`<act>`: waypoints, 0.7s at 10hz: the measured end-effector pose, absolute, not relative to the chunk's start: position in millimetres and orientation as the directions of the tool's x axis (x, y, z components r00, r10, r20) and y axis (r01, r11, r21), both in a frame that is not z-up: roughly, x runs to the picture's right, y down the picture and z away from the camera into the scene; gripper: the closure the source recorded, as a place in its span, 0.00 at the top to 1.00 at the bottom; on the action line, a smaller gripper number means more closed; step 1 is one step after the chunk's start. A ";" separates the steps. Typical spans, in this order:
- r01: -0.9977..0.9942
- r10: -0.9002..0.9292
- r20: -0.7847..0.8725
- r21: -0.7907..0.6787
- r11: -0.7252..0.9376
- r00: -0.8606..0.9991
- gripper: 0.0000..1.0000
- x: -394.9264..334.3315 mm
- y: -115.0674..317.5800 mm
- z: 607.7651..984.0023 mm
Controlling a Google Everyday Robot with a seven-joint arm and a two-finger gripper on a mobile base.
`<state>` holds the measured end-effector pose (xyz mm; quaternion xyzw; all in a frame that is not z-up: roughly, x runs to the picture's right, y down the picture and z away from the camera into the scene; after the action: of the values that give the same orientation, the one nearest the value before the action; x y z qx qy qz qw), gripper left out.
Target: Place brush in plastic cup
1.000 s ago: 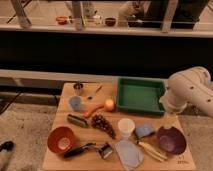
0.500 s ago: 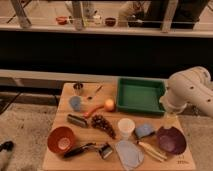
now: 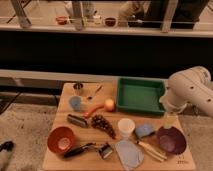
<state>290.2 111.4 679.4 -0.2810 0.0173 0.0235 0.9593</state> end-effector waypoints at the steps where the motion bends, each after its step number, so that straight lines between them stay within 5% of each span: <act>1: -0.044 0.033 -0.030 -0.539 0.841 0.999 0.80 286.3 109.9 679.6; 7: 0.039 -0.013 0.051 -0.549 0.835 0.999 0.80 254.8 95.3 685.3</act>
<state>254.8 95.3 685.3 -0.2868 -0.0225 -0.0134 0.9576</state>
